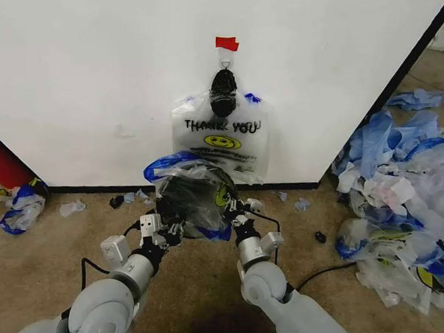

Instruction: Pick up the garbage bag from the wall and place it over the trash bin.

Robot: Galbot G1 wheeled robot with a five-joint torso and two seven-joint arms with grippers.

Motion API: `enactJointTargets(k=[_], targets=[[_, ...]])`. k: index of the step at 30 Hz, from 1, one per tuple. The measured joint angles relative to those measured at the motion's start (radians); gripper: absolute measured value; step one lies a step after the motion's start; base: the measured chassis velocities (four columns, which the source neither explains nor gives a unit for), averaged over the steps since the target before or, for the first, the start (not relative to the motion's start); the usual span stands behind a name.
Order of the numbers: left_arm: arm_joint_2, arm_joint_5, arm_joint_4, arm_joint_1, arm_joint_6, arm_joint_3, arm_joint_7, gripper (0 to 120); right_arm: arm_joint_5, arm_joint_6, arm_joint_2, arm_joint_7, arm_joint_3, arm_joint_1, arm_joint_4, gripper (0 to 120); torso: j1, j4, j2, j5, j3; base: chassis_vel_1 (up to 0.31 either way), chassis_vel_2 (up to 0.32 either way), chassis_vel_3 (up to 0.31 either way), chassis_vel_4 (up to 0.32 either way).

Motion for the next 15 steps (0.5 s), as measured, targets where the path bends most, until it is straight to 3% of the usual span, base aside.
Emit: enactJointTargets(k=[15], targets=[[0.011,-0.009,-0.052,0.036,0.003,-0.032,0.001,0,0.060,-0.018,0.028,0.061,0.028,0.018,-0.021,0,0.000,0.0000,0.000,0.0000,0.000,0.000,0.000,0.000,0.000]])
